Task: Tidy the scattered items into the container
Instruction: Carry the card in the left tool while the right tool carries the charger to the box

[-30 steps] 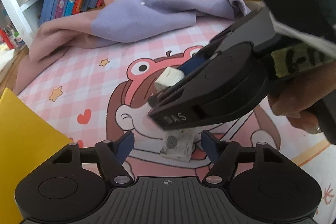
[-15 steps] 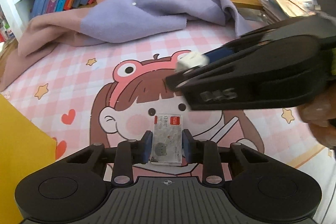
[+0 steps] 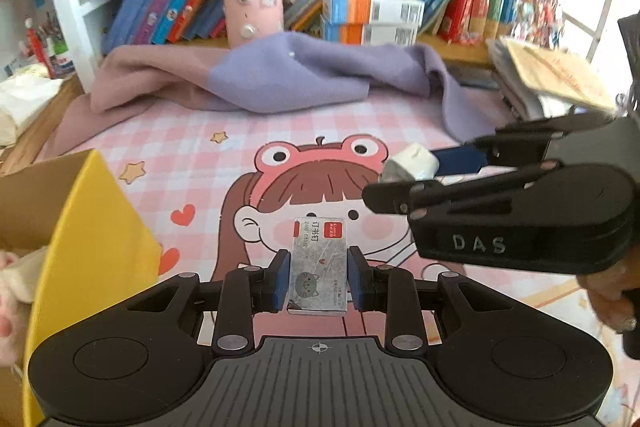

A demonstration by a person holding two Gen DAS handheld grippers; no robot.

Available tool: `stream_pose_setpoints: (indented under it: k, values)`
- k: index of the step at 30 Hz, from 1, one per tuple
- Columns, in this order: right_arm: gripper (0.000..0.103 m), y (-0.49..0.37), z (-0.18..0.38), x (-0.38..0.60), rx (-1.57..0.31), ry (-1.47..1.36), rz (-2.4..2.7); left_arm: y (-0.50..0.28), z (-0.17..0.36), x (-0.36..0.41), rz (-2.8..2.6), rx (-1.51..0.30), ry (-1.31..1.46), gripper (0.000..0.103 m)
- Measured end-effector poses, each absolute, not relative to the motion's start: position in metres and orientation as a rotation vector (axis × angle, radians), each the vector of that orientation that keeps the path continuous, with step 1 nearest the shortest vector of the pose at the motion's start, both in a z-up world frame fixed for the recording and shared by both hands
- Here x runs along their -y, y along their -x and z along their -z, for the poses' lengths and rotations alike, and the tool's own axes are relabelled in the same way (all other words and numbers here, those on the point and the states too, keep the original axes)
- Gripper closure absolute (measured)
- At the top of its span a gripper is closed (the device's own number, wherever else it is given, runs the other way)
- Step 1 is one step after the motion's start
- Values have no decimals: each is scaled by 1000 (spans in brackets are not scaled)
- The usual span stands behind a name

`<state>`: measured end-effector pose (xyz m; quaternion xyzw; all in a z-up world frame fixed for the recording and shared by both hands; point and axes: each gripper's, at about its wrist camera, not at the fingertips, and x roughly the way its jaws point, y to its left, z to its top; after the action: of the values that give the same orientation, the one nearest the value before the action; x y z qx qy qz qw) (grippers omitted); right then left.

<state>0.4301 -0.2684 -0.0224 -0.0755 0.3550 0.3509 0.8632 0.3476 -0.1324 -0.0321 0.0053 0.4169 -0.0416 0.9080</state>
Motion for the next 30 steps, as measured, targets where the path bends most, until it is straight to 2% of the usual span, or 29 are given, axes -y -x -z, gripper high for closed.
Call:
stream_pose_setpoints:
  k: [12, 30]
  values:
    - [62, -367, -6, 280, -685, 191, -717, -284, 1, 124, 108, -788, 51, 75]
    - [62, -249, -8, 277, -726, 135, -538, -193, -12, 88, 233, -737, 68, 75]
